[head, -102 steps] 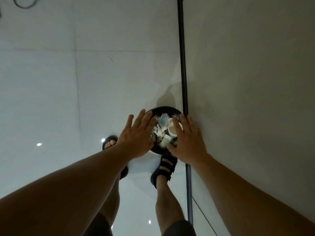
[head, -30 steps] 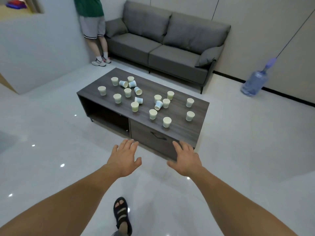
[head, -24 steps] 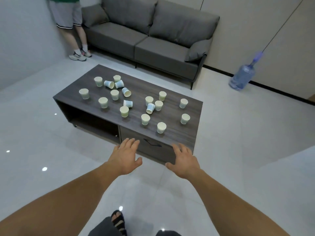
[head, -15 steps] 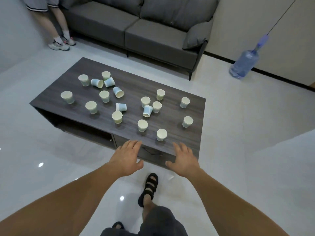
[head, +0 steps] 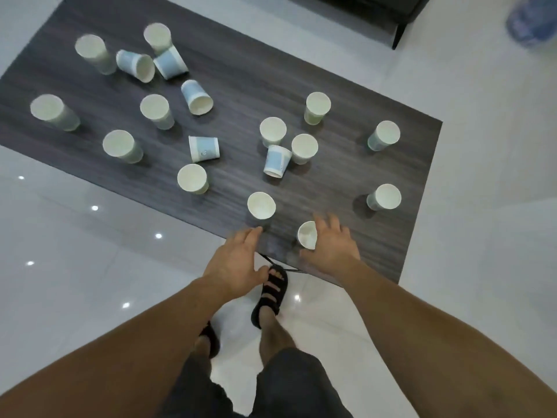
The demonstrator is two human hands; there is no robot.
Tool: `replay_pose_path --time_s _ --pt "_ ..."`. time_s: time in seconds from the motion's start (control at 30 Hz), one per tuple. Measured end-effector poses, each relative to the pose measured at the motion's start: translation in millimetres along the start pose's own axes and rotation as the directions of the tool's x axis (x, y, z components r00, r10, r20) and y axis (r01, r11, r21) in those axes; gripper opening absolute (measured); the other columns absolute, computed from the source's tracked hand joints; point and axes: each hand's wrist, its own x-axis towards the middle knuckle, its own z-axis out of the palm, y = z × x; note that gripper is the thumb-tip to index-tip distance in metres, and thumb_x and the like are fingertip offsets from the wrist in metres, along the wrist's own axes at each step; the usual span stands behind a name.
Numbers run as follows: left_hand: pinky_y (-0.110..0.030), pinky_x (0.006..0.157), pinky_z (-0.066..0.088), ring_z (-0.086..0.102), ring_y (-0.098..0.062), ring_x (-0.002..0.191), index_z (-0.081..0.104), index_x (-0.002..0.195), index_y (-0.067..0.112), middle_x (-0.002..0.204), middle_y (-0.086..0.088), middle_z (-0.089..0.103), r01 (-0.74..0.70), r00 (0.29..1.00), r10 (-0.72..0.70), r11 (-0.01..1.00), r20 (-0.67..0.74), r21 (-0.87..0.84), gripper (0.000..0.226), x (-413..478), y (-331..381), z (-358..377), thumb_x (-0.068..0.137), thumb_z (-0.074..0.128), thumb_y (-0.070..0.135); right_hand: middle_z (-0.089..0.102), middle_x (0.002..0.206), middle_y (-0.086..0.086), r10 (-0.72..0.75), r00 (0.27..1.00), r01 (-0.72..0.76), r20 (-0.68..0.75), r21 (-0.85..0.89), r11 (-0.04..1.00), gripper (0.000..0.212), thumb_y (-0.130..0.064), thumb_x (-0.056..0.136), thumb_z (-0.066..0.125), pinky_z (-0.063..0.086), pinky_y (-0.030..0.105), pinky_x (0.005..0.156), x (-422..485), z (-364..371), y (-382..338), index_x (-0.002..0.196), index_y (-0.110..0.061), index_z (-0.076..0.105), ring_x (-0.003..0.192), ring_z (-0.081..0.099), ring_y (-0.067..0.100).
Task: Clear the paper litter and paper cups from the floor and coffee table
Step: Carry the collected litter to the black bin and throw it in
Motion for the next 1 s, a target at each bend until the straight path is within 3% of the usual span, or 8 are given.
replay_pose_path --time_s 0.1,0.2,0.37,0.6,0.73,0.83,0.9,1.0 --pt "-0.033 0.111 0.031 0.027 -0.019 0.138 0.018 0.151 0.021 0.154 -0.001 0.027 0.000 1.000 0.001 0.999 0.030 -0.049 0.086 20 -21 20 0.082 0.063 0.046 0.010 0.155 0.004 0.026 0.999 -0.026 0.041 -0.013 1.000 0.088 -0.046 0.081 0.068 0.044 0.047 0.097 30 23 -3 0.151 -0.030 0.016 0.132 0.030 0.036" --pt "-0.034 0.111 0.031 0.026 -0.019 0.140 0.017 0.151 0.023 0.155 0.000 0.024 -0.012 0.999 0.015 0.997 0.045 -0.075 0.089 29 -39 33 0.080 0.068 0.042 0.024 0.148 0.009 0.053 0.997 -0.053 0.052 -0.002 0.999 0.077 -0.038 0.085 0.068 0.044 0.044 0.094 40 43 -8 0.147 -0.023 0.025 0.125 0.038 0.037" --pt "-0.032 0.110 0.030 0.023 -0.017 0.141 0.013 0.151 0.025 0.156 0.002 0.021 -0.047 0.993 0.062 0.989 0.105 -0.139 0.098 21 -59 31 0.075 0.074 0.039 0.037 0.140 0.008 0.128 0.991 -0.134 0.043 0.202 0.970 0.079 -0.045 0.084 0.066 0.043 0.039 0.094 9 51 -50 0.149 -0.024 0.026 0.120 0.050 0.034" --pt "-0.030 0.098 0.044 0.046 -0.013 0.123 0.038 0.139 0.027 0.136 0.007 0.049 -0.172 0.982 0.188 0.912 0.007 -0.373 0.089 -4 -98 -12 0.062 0.082 0.031 0.036 0.153 -0.001 -0.117 0.993 0.100 0.013 0.442 0.891 0.087 -0.052 0.080 0.069 0.034 0.027 0.104 -42 37 -148 0.151 -0.027 0.026 0.134 0.041 0.018" --pt "-0.026 0.087 0.048 0.053 -0.007 0.108 0.043 0.127 0.038 0.121 0.014 0.054 -0.176 0.984 0.160 0.905 -0.075 -0.388 0.072 -13 -129 -28 0.064 0.079 0.035 0.036 0.152 -0.007 -0.228 0.972 0.181 0.059 0.429 0.885 0.090 -0.066 0.077 0.064 0.036 0.030 0.106 -36 31 -168 0.151 -0.033 0.024 0.134 0.042 0.013" --pt "-0.025 0.087 0.049 0.053 -0.008 0.106 0.039 0.126 0.038 0.118 0.013 0.054 -0.084 0.996 0.067 0.921 -0.060 -0.380 0.071 -17 -155 -26 0.067 0.078 0.038 0.037 0.148 -0.005 -0.189 0.970 0.227 -0.152 0.294 0.929 0.081 -0.064 0.082 0.059 0.037 0.036 0.106 -5 23 -162 0.149 -0.029 0.031 0.134 0.037 0.016" --pt "-0.025 0.089 0.047 0.053 -0.013 0.110 0.034 0.133 0.035 0.123 0.008 0.052 0.001 0.999 -0.014 0.937 -0.033 -0.350 0.077 -20 -171 -17 0.069 0.078 0.037 0.034 0.148 0.003 -0.101 0.954 0.159 -0.282 0.188 0.969 0.081 -0.051 0.082 0.066 0.035 0.041 0.107 24 18 -151 0.150 -0.024 0.031 0.135 0.032 0.025" --pt "-0.027 0.093 0.044 0.052 -0.020 0.117 0.022 0.143 0.035 0.135 0.004 0.046 0.098 0.995 -0.102 0.936 0.008 -0.337 0.088 -28 -182 -3 0.073 0.075 0.034 0.015 0.157 0.006 -0.035 0.984 0.037 -0.177 0.010 0.999 0.092 -0.045 0.080 0.070 0.033 0.048 0.111 60 19 -132 0.153 -0.031 0.016 0.141 0.017 0.032"
